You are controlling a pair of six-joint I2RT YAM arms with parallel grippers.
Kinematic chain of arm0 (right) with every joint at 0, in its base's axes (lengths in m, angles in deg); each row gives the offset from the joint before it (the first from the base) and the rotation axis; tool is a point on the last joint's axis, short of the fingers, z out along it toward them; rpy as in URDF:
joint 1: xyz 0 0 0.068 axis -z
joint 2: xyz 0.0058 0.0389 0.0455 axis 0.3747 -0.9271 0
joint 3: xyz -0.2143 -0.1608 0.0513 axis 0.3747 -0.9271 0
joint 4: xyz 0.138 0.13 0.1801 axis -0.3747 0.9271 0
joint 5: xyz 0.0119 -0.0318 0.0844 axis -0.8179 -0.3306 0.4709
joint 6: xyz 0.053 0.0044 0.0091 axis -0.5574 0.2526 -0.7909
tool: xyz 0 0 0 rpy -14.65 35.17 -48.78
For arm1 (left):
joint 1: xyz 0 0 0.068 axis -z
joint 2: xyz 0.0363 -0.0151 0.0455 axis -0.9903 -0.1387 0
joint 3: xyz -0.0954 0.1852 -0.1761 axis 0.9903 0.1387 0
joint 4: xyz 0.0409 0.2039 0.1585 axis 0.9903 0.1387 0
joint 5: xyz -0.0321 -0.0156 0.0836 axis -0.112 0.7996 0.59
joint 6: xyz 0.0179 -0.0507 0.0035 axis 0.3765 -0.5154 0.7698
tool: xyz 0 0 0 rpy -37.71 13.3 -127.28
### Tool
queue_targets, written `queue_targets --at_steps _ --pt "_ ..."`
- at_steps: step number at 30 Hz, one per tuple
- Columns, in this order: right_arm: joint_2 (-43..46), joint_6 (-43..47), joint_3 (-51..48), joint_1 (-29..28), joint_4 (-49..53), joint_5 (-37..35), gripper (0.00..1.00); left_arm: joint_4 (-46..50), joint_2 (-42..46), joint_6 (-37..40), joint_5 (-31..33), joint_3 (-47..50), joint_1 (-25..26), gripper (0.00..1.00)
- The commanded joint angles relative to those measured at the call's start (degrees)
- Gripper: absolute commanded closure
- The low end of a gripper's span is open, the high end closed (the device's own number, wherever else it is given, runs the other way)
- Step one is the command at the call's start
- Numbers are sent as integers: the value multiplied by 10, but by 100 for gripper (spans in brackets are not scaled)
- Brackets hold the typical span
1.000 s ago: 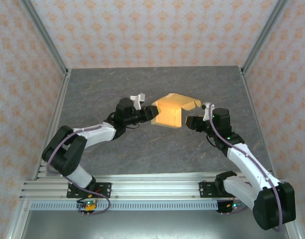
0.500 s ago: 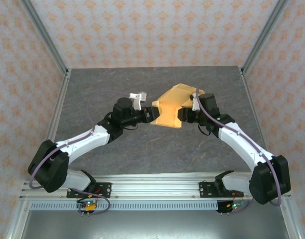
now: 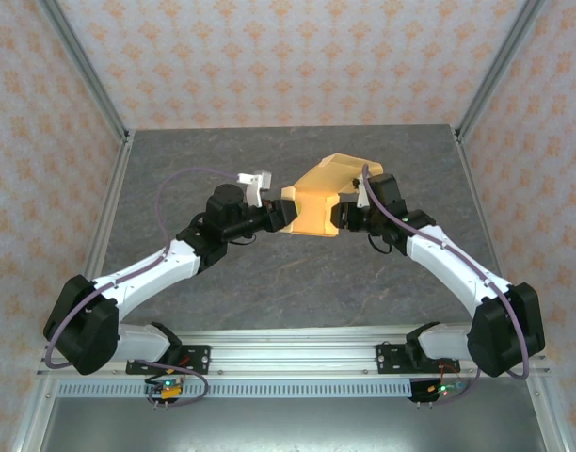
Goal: Fold the paper box
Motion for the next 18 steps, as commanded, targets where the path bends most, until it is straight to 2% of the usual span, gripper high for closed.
queue_targets --at_steps 1,5,8,10,15,18 --pt "-2 -17 3 -2 -45 -5 49 -29 14 -2 -14 -14 12 78" --pt "14 -32 -38 -2 -139 69 49 -7 14 -11 1 -25 14 79" --pt "36 -37 -62 -1 -173 60 49 34 13 -15 31 -39 14 79" --pt "37 -41 -63 -1 -166 44 50 29 13 -24 36 -36 13 79" --pt "9 -52 -54 -1 -164 55 59 -23 11 -55 2 -29 14 78" --pt "-4 -60 -46 -1 -168 50 59 -28 13 -65 -10 -32 14 78"
